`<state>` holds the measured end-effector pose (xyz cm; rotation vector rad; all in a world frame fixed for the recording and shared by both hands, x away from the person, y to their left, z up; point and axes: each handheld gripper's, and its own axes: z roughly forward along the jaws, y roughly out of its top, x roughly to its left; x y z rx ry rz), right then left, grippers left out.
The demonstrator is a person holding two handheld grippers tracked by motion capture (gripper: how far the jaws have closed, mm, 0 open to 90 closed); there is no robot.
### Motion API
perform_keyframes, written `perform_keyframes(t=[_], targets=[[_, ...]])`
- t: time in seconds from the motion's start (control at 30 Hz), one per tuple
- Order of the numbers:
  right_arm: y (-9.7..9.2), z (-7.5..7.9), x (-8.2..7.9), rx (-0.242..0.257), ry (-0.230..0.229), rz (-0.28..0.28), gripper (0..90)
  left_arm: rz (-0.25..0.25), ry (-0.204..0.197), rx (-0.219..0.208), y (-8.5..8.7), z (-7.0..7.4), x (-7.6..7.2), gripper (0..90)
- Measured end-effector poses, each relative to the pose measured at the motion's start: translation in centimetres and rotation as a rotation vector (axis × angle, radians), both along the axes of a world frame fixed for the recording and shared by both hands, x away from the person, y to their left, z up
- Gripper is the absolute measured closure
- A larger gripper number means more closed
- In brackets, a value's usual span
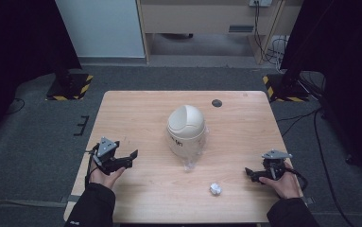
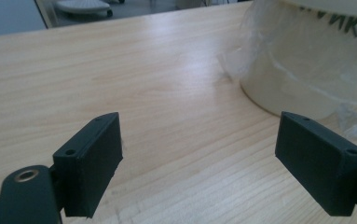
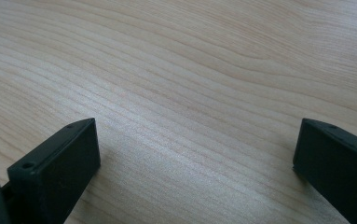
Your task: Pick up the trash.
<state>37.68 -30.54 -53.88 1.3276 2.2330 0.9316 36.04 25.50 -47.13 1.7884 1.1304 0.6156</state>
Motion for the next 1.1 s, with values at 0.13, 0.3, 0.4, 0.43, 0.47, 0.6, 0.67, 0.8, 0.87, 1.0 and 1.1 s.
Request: perform_keyframes(t=[0.13,0.3,0.4,0.43,0.47,0.6,0.67,0.8,0.87,1.0,1.1], targets=[[0.0,0.0,0.0,0.000,0.000,0.000,0.8,-0.013,-0.042,-0.023,-0.2,1.0,-0.1,14.0],[0.0,0.0,0.0,0.000,0.000,0.000,0.8,-0.040,-0.077,-0.065,-0.5,2.2,-0.2,13.6],[0.0,0.0,0.0,-0.001,0.000,0.000,0.7,-0.069,-0.099,-0.068,-1.0,3.1,-0.1,14.0],[0.0,0.0,0.0,0.000,0.000,0.000,0.7,-0.075,-0.104,-0.066,-1.1,3.2,-0.1,14.1],[0.0,0.0,0.0,0.000,0.000,0.000,0.7,-0.085,-0.107,-0.071,-1.4,3.5,0.0,14.1],[0.0,0.0,0.0,-0.001,-0.001,0.000,0.7,-0.105,-0.105,-0.058,-1.8,4.0,0.1,14.1],[0.0,0.0,0.0,-0.001,-0.001,0.000,0.7,-0.117,-0.106,-0.059,-2.1,4.2,0.1,14.3],[0.0,0.0,0.0,-0.001,-0.001,0.000,0.7,-0.168,-0.111,-0.057,-3.0,4.9,0.3,14.6],[0.0,0.0,0.0,-0.001,-0.001,0.000,0.7,-0.183,-0.112,-0.054,-3.3,5.1,0.4,14.3],[0.0,0.0,0.0,-0.001,-0.001,0.000,0.7,-0.222,-0.122,-0.055,-4.4,5.7,0.9,13.2],[0.0,0.0,0.0,-0.001,-0.001,0.000,0.7,-0.264,-0.126,-0.051,-5.6,6.4,1.6,13.2]])
